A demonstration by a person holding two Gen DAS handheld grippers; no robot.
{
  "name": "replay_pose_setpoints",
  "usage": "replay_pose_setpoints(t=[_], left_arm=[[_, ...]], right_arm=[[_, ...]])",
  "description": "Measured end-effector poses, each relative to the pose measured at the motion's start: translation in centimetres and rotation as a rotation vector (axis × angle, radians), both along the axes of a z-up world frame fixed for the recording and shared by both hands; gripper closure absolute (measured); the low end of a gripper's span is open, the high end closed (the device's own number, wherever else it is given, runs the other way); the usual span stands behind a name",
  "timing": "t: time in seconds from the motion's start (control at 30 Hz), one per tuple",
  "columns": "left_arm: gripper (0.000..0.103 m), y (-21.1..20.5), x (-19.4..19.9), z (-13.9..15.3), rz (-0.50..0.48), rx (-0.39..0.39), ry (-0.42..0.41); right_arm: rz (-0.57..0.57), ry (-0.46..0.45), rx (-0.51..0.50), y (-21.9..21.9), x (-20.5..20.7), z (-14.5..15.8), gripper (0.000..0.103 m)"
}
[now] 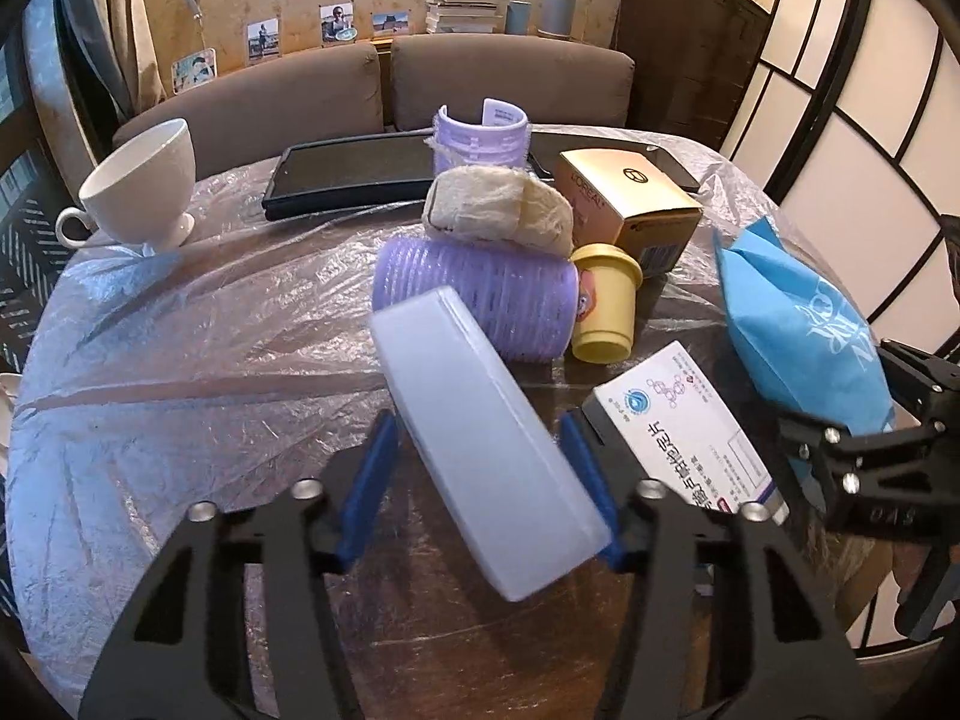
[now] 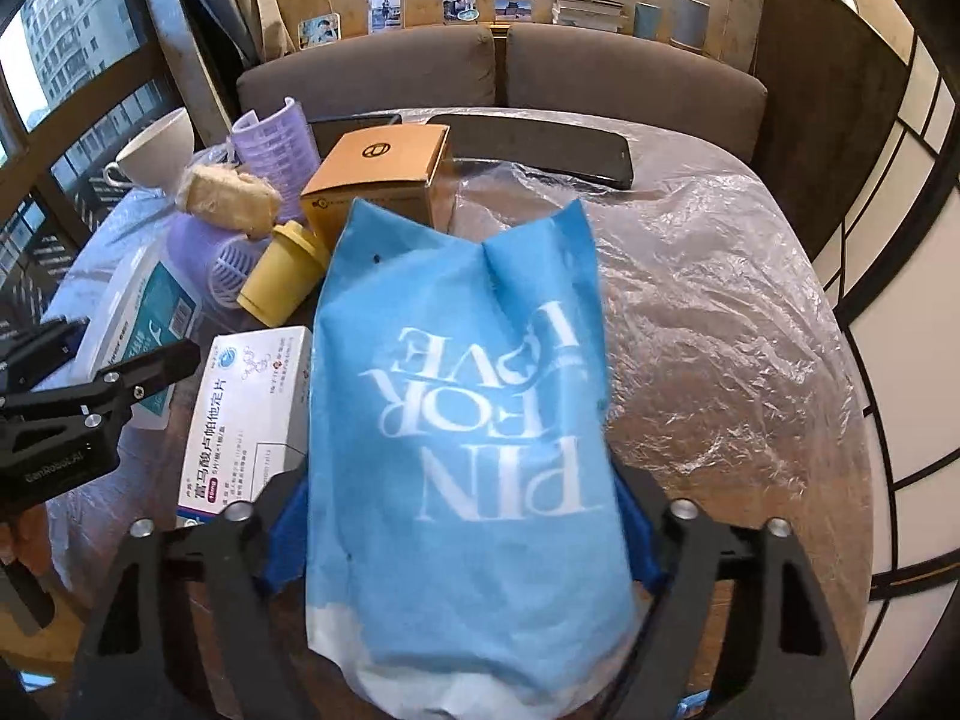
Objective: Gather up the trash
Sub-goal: 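Close the left tool on the white box while the right tool grasps the blue bag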
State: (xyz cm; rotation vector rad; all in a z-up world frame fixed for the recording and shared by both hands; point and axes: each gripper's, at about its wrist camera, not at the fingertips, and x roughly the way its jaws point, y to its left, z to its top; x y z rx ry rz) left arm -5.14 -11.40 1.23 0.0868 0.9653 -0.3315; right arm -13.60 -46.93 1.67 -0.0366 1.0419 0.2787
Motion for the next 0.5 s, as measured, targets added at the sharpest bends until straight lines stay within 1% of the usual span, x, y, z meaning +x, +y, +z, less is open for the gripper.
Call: replay_pose_setpoints(t=[0.1, 0.13, 0.17, 0.23, 0.33, 0.5], left_arm=[[0.058, 0.1, -0.2, 0.0, -0.008, -0.005, -0.002], [0.065, 0.1, -0.3, -0.1, -0.012, -0.007, -0.002], [0.069, 0.2, -0.4, -0.1, -0.015, -0.009, 0.002], [0.071, 0.4, -0.5, -0.2, -0.017, -0.017, 0.007], [0.074, 0.6, -0.6, -0.2, -0.016, -0.031, 0.011], [0.075, 1.1, -1.0, 0.0, -0.014, -0.061, 0.018]], right_arm=[[-0.008, 0.001, 0.015, -0.4, 0.0, 0.2, 0.037], [-0.012, 0.000, 0.021, -0.6, 0.0, 0.2, 0.041], [-0.014, -0.001, 0.024, -0.8, -0.1, 0.2, 0.043], [-0.021, -0.001, 0.035, -1.1, -0.3, 0.3, 0.048], [-0.035, -0.001, 0.063, -1.6, -0.4, 0.6, 0.052], [-0.055, 0.008, 0.133, -2.7, -0.6, 1.4, 0.052]])
